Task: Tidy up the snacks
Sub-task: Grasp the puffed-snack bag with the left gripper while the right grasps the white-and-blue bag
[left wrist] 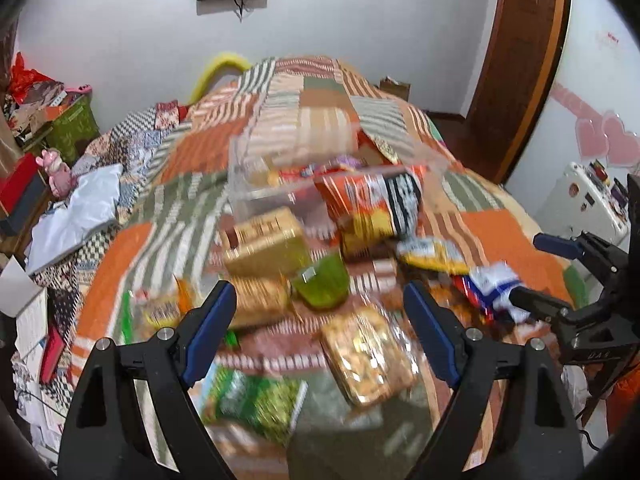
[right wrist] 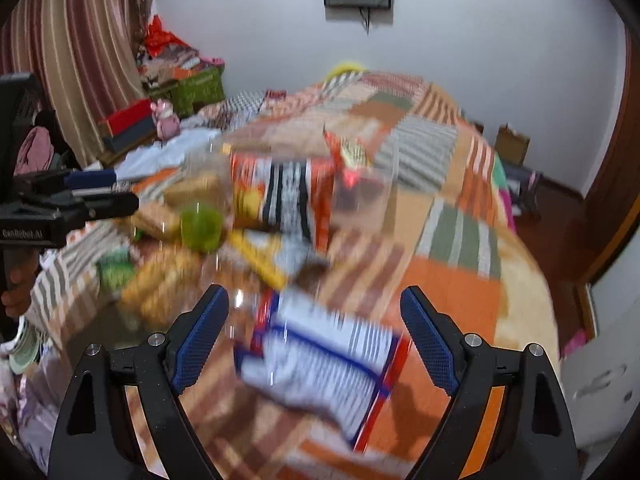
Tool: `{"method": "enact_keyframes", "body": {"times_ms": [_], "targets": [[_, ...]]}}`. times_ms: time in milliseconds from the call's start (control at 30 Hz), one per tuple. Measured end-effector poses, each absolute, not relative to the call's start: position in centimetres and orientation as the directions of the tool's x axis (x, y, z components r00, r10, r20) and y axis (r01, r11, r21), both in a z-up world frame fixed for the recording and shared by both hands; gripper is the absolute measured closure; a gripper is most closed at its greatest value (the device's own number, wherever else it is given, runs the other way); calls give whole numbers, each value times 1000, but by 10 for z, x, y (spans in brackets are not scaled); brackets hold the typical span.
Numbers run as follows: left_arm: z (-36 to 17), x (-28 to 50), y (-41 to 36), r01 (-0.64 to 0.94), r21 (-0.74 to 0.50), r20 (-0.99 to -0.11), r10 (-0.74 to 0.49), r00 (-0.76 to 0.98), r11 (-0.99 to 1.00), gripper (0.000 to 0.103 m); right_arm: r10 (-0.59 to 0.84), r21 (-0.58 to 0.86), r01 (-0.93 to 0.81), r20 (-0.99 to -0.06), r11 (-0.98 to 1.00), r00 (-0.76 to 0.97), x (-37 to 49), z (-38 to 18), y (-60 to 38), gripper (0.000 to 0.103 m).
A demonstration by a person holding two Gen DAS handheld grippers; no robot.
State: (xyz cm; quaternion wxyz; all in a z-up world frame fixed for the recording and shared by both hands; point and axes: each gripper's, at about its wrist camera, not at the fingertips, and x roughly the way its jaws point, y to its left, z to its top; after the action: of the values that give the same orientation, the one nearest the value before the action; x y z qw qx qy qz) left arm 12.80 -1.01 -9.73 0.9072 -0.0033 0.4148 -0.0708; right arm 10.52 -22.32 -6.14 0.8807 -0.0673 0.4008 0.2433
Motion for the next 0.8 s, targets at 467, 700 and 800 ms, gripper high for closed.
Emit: {"method": "enact_keyframes", "body": {"times_ms": [467,700,800], "targets": [[-147,117,-36,157,-100,-802,-173,571,982,17,286,21,-429,-774,903,565,93,-99,-219,16],[-153,120,-34,153,-122,-799,-189,571,981,29,324,69,-428,-763,901,559,92,-99,-224,19],[-155,122,-34,157,-138,-801,-203,564,978,36,349,101,-428,-756,898,554,91,-100,-230,23]]}}
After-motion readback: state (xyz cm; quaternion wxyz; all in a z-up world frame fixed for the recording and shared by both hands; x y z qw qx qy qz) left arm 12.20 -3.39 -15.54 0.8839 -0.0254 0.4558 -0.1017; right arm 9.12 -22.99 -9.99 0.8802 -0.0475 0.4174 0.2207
